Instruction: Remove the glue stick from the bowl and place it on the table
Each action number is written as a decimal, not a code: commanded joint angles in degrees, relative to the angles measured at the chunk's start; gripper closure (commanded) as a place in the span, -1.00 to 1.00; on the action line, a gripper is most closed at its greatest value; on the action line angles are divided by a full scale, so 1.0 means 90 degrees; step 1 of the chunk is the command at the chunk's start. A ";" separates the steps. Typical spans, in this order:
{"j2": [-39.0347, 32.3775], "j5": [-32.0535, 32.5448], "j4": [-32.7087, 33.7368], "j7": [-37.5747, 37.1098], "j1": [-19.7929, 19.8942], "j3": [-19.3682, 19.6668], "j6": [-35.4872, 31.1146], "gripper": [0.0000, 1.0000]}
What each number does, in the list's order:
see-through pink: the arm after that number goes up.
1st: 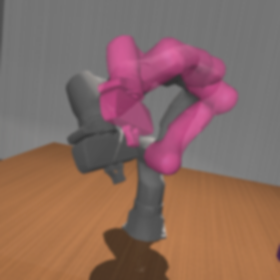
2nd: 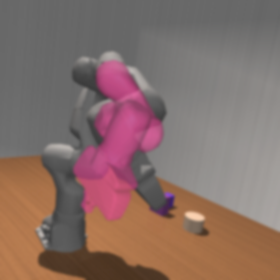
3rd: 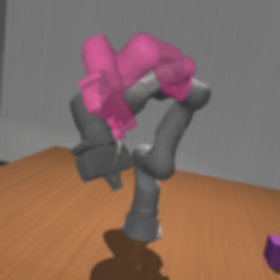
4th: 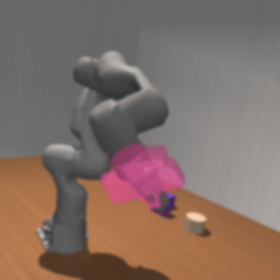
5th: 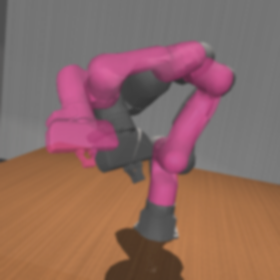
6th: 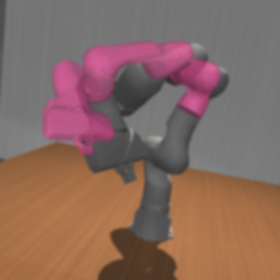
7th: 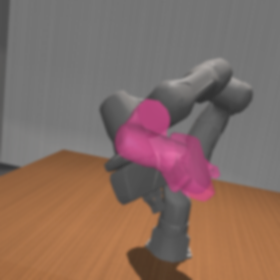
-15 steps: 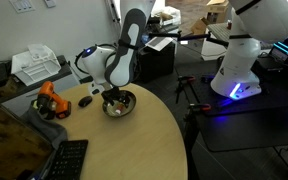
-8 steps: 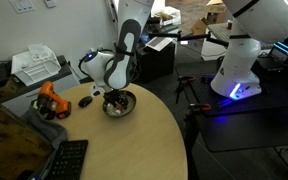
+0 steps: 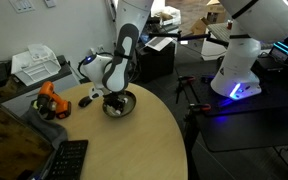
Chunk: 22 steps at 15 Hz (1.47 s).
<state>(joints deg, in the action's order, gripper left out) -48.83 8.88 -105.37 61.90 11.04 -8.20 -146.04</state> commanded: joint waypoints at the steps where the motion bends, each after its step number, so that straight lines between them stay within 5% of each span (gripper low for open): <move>1: 0.0183 -0.0056 -0.0064 0.0159 0.0174 -0.0223 0.0276 0.83; 7: 0.1561 0.0003 -0.1094 -0.0124 -0.0140 -0.0329 0.0790 0.83; 11: 0.2175 0.0123 -0.1669 0.0412 -0.0439 -0.0698 0.0111 0.83; 18: 0.1181 0.0579 -0.0809 0.0920 -0.1347 -0.0863 -0.0135 0.83; 22: 0.0300 0.1247 -0.0014 0.0786 -0.1744 -0.0425 -0.0052 0.83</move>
<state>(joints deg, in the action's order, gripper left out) -41.44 16.60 -110.81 68.46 -2.36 -14.63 -146.82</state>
